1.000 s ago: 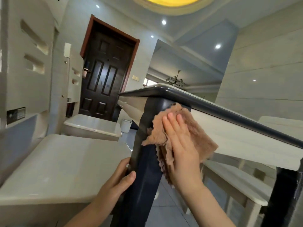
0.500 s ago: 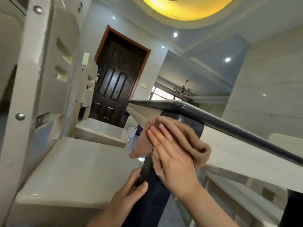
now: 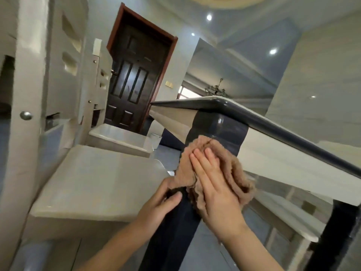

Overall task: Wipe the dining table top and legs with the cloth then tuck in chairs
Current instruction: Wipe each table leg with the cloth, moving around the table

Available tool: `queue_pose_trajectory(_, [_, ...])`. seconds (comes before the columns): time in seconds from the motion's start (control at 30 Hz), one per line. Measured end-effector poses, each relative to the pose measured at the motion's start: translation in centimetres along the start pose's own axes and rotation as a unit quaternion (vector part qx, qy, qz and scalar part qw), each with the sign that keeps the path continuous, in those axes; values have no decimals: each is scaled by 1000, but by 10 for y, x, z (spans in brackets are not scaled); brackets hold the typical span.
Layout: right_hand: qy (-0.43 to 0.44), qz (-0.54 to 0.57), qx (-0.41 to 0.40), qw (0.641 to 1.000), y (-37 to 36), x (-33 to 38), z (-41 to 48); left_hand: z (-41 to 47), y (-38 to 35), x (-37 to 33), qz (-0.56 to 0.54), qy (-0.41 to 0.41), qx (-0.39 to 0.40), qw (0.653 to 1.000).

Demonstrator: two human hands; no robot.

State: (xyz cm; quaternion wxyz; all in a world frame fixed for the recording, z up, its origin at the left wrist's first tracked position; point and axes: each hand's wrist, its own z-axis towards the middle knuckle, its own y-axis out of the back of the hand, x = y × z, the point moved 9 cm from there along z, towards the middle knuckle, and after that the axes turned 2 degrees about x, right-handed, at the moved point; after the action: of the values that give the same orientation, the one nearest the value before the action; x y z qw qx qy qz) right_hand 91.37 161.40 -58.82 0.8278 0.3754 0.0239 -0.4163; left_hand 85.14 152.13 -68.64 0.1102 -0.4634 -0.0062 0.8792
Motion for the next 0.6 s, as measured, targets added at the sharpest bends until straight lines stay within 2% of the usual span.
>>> queue_pose_trajectory(0.07, [-4, 10, 5, 1000, 0, -13, -23, 0, 0, -3, 0, -7, 10, 1000])
queue_pose_trajectory(0.17, [-63, 62, -36, 995, 7, -29, -48, 0, -2, 1, -1, 8, 17, 1000])
queue_pose_trajectory(0.4, [-171, 54, -235, 955, 33, -31, 28, 2, -2, 7, 10, 37, 24, 999])
queue_pose_trajectory(0.5, [-262, 113, -274, 918, -4, -18, -18, 3, 1, 9, -3, 45, 10, 999])
queue_pose_trajectory(0.6, [-366, 216, -307, 851, -57, 11, -78, 2, 3, 12, -4, 44, 11, 999])
